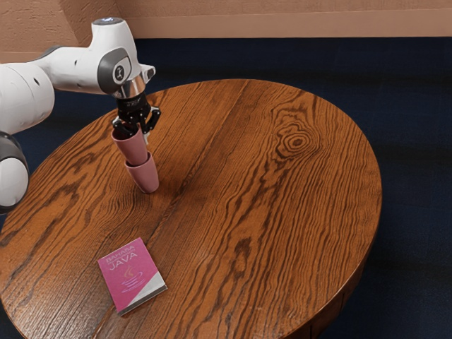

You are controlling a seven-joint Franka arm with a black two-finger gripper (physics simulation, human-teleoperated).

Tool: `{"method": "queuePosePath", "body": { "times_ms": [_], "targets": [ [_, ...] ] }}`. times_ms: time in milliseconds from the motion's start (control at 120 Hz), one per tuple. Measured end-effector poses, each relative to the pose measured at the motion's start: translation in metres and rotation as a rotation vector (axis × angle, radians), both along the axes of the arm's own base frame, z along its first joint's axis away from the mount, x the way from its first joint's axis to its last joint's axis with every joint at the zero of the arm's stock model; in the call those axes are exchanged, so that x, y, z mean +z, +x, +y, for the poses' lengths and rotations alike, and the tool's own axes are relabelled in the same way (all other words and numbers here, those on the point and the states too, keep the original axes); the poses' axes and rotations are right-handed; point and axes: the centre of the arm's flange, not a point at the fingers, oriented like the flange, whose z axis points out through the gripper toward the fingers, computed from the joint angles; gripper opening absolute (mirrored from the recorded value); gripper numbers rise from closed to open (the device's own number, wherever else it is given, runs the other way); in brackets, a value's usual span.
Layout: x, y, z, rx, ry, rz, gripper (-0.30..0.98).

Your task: Place the right cup onto the left cup

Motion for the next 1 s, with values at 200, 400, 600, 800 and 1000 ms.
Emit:
{"method": "queuePosePath", "body": {
  "times_ms": [200,400,600,800,1000],
  "targets": [
    [-0.009,-0.003,0.0,0.019,-0.034,0.012,-0.1],
    [-0.017,-0.004,0.0,0.028,-0.051,0.014,0.17],
    [-0.003,-0.004,0.0,0.027,-0.054,-0.011,0.48],
    [0.049,-0.006,-0.002,0.013,-0.045,-0.091,0.6],
    [0.139,-0.013,-0.025,-0.183,-0.017,-0.171,0.64]
  ]
}}
